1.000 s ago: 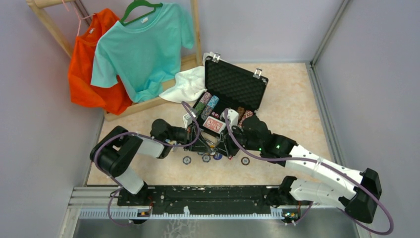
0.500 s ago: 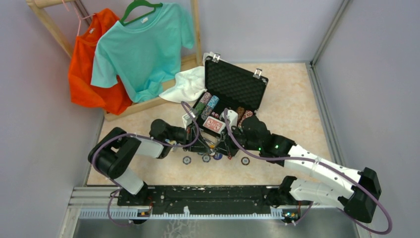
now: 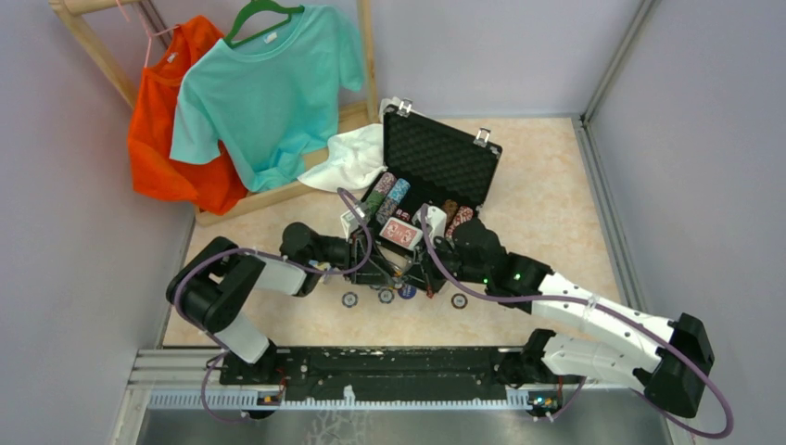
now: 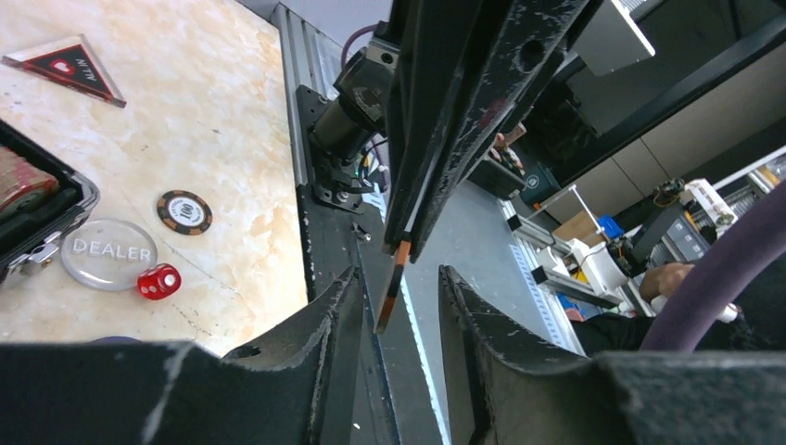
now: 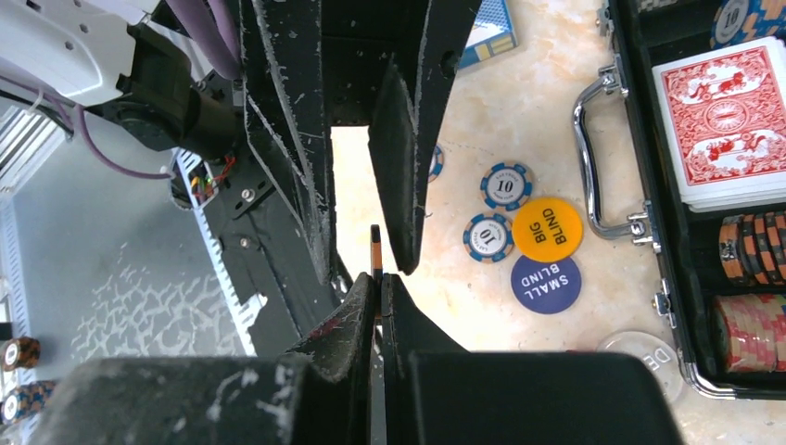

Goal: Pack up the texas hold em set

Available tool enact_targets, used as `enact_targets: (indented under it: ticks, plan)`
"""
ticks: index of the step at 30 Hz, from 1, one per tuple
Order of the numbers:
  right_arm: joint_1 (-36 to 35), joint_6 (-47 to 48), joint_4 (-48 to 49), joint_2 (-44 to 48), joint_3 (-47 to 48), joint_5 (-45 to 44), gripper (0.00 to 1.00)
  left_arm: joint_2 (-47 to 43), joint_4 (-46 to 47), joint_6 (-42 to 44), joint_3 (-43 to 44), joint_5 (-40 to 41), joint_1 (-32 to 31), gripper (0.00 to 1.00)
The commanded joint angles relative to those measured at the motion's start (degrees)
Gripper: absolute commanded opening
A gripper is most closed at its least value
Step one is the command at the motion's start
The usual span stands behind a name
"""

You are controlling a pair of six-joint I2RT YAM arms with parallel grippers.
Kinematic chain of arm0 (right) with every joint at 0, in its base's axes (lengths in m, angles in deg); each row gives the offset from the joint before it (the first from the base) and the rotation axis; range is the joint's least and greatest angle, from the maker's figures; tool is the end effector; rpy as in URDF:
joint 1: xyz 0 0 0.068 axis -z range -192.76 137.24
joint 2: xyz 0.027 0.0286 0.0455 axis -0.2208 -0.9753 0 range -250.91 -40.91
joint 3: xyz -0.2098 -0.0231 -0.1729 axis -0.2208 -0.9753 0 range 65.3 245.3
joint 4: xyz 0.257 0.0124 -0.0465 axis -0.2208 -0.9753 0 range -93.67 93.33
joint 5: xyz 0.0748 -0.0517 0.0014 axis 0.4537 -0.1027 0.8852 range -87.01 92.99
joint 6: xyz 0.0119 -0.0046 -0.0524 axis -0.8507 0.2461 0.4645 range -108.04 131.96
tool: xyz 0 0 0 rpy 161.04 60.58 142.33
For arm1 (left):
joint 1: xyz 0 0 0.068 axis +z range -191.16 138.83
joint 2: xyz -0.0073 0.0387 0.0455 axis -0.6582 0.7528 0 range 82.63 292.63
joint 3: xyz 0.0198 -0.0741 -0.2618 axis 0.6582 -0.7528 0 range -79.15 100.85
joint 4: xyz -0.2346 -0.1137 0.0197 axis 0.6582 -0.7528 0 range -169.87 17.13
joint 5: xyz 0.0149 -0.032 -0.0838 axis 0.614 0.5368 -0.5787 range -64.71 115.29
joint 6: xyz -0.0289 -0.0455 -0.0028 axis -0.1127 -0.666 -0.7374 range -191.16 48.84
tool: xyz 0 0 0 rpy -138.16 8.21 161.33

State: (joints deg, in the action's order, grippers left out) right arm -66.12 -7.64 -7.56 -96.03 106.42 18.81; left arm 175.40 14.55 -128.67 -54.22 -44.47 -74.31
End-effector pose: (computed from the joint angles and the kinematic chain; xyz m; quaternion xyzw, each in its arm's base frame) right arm 0.1232 0.1819 0.2835 -0.3133 0.7774 0.4101 0.3596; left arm 0.2011 -0.1712 0.2017 0.3569 0.5610 -0.7085 0.2367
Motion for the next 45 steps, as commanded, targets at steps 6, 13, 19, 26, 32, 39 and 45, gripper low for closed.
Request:
enact_targets:
  ticks: [6, 13, 19, 26, 32, 39, 45]
  plan:
    - [2.9, 2.7, 0.4, 1.6, 2.0, -7.3, 0.00, 0.5, 15.2, -1.9, -3.4, 4.0, 7.6, 0.47]
    - [3.5, 7.8, -4.4, -5.0, 6.3, -18.9, 0.00, -0.9, 15.2, -2.4, -7.0, 5.2, 13.4, 0.50]
    - [3.5, 11.1, -5.7, -12.9, 10.0, -27.4, 0.00, 0.4, 15.2, -2.2, -7.1, 5.3, 13.6, 0.50]
    - [3.7, 14.3, -5.3, -21.0, 13.5, -31.7, 0.00, 0.6, 15.2, -1.9, -7.2, 5.1, 13.7, 0.50]
    - [5.9, 15.7, -4.6, -23.5, 13.4, -30.3, 0.00, 0.6, 15.2, -1.8, -7.3, 4.7, 13.9, 0.49]
    - [7.4, 16.2, -3.3, -23.8, 12.2, -27.9, 0.00, 1.6, 15.2, -1.8, -6.9, 4.6, 14.0, 0.49]
    - [7.4, 16.0, -2.4, -23.5, 11.4, -24.2, 0.00, 1.8, 15.2, -1.8, -7.2, 4.6, 13.9, 0.49]
